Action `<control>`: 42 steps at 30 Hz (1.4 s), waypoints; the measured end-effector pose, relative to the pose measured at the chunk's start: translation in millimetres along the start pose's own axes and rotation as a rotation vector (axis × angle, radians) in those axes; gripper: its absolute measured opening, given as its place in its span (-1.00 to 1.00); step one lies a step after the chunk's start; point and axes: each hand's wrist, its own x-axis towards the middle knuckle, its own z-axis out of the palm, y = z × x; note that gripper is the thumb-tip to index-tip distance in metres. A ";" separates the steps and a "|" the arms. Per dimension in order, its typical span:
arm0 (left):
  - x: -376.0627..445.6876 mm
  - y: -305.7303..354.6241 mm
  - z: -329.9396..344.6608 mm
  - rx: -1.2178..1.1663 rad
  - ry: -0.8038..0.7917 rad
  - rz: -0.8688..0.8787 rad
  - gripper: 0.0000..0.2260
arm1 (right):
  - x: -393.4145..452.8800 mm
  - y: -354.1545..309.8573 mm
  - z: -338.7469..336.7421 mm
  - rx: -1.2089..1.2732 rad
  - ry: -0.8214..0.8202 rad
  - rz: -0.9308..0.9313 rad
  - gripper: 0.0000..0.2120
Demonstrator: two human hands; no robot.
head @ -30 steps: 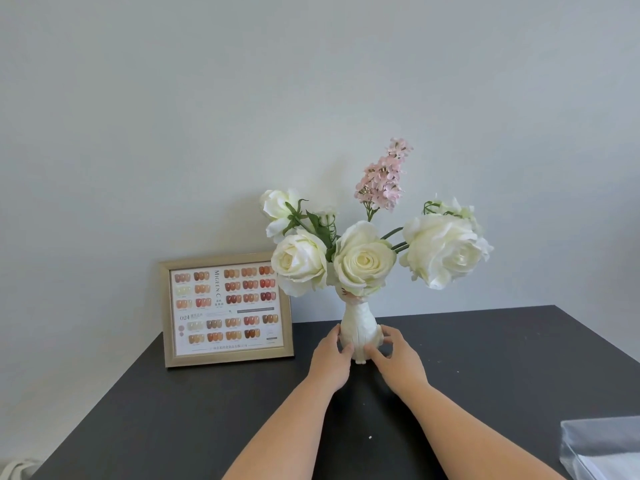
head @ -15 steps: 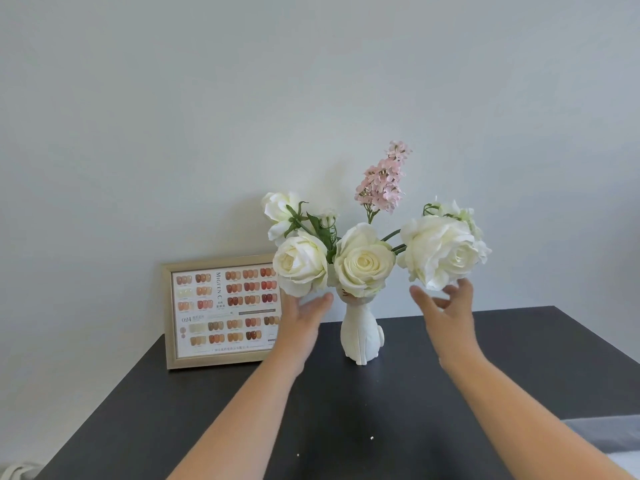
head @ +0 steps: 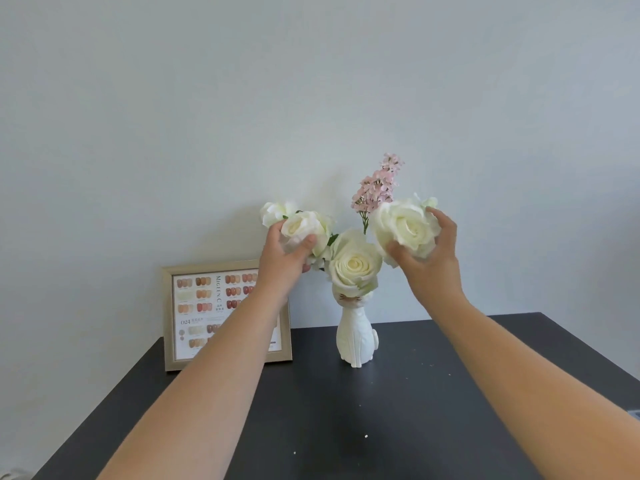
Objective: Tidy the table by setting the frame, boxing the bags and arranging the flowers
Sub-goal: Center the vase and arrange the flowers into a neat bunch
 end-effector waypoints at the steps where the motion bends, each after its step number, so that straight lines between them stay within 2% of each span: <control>1: 4.1 2.4 0.7 0.037 -0.003 -0.001 -0.51 | 6.5 -2.5 1.9 0.017 0.017 0.041 -0.40; 6: 19.1 11.0 -0.2 0.113 -0.017 0.006 -0.69 | 39.1 -16.7 7.6 0.147 0.068 0.206 -0.47; 10: 21.6 13.4 3.0 0.088 -0.079 -0.043 -0.70 | 52.3 -29.9 15.8 0.171 0.045 0.261 -0.45; 15: 13.3 12.1 14.2 0.240 -0.232 0.005 -0.74 | 55.0 -33.5 24.3 -0.045 -0.087 0.264 -0.51; 18: 7.6 12.8 15.1 0.435 -0.313 0.063 -0.72 | 53.3 -30.1 25.2 -0.143 -0.186 0.261 -0.67; 20: 5.4 12.8 15.2 0.552 -0.334 0.107 -0.75 | 53.4 -26.3 24.1 -0.192 -0.212 0.252 -0.75; 24: 1.2 10.8 14.3 0.690 -0.359 0.176 -0.75 | 53.5 -19.5 22.5 -0.260 -0.253 0.259 -0.79; 31: -5.1 11.9 14.0 0.809 -0.349 0.267 -0.74 | 72.5 -34.5 26.4 -0.323 -0.228 0.218 -0.72; 42: -17.7 18.2 16.8 0.728 -0.362 0.231 -0.74 | 84.9 -43.6 57.4 -0.807 -0.375 0.149 -0.61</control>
